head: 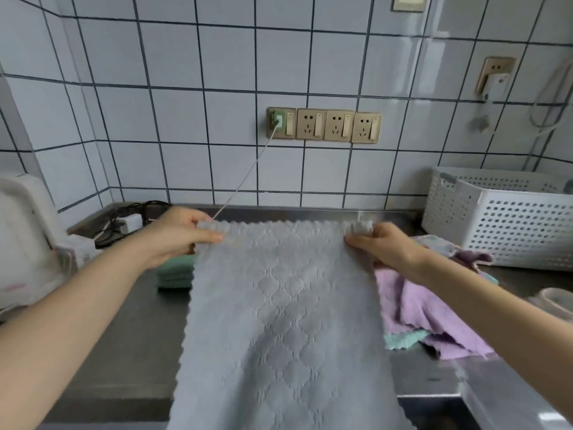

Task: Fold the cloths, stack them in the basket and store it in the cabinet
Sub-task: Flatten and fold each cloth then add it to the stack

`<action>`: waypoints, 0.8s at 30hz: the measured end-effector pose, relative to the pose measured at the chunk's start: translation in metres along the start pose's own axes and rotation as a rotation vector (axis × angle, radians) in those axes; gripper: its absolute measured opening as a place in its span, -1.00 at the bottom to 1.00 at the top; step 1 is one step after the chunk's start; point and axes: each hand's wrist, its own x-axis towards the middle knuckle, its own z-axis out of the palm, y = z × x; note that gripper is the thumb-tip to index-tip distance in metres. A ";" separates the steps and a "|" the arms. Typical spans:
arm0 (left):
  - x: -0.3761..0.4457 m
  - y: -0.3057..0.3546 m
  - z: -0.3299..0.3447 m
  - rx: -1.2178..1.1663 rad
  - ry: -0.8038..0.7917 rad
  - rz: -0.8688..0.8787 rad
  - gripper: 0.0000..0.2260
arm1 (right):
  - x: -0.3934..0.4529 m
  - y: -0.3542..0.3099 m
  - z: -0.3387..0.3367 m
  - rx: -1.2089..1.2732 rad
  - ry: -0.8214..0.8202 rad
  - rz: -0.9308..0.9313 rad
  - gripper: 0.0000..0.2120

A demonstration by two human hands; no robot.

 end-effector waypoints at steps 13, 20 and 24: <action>0.078 -0.069 0.062 0.602 0.297 0.185 -0.78 | 0.072 0.062 0.017 -0.544 0.101 0.040 -0.77; 0.020 -0.086 0.106 0.784 -0.177 0.384 -0.57 | 0.014 0.072 0.040 -0.914 -0.041 -0.305 -0.66; -0.034 -0.093 0.114 0.702 -0.481 0.338 -0.52 | -0.043 0.084 0.050 -0.910 -0.270 -0.458 -0.79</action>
